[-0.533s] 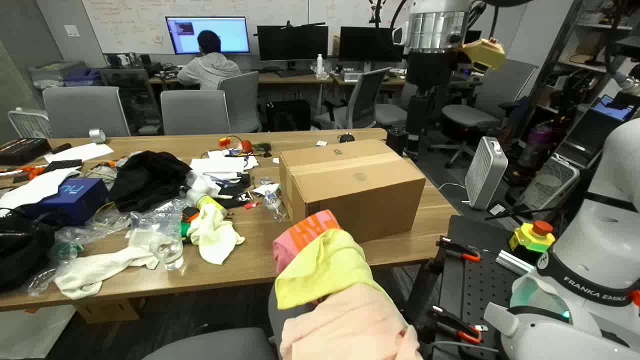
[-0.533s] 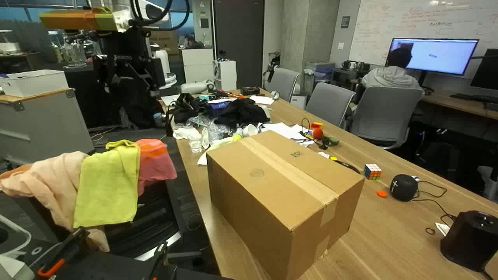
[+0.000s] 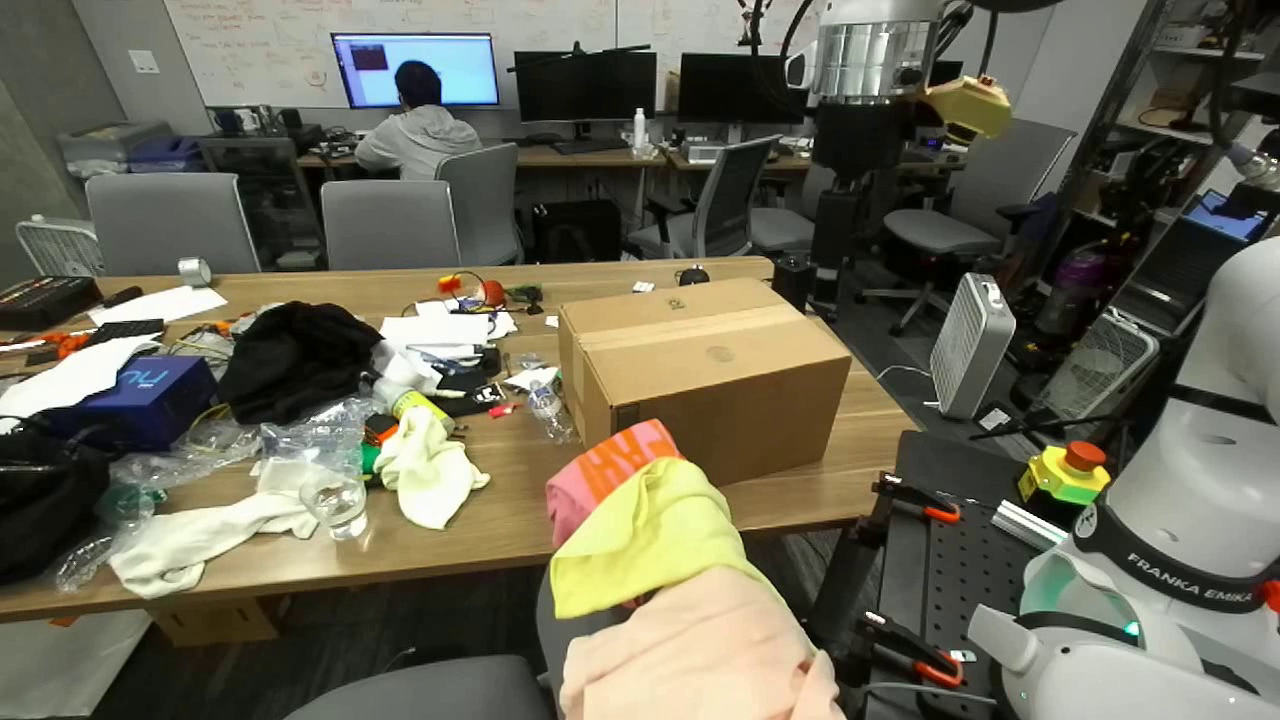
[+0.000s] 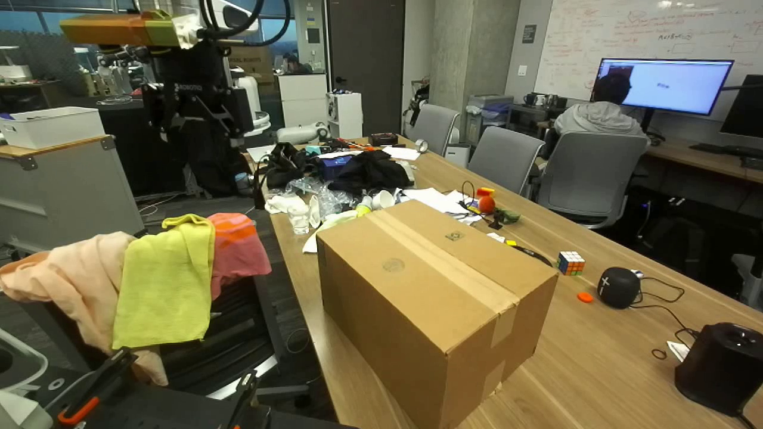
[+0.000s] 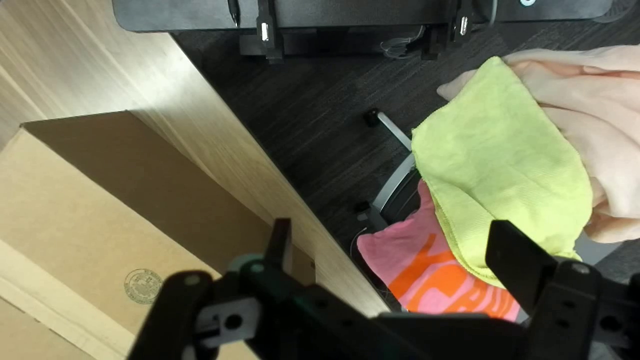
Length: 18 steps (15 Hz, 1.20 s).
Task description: Pick the clothes on the back rest of the chair and put them on the box
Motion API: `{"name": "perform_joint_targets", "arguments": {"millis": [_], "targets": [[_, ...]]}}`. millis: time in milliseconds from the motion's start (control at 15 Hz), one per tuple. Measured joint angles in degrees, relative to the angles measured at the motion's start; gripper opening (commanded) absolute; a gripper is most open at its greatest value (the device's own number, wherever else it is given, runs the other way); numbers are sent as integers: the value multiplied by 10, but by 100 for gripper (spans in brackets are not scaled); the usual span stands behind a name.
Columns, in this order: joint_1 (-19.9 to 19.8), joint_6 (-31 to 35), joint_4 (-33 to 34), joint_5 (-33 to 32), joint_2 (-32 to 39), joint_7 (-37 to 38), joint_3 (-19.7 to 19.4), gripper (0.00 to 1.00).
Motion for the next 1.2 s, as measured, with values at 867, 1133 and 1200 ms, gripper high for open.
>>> {"name": "perform_joint_targets", "arguments": {"millis": [867, 1133, 1200], "targets": [[107, 0, -53, 49, 0, -6, 70, 100], [145, -3, -60, 94, 0, 9, 101, 100], [153, -4, -61, 106, 0, 12, 108, 100]]}}
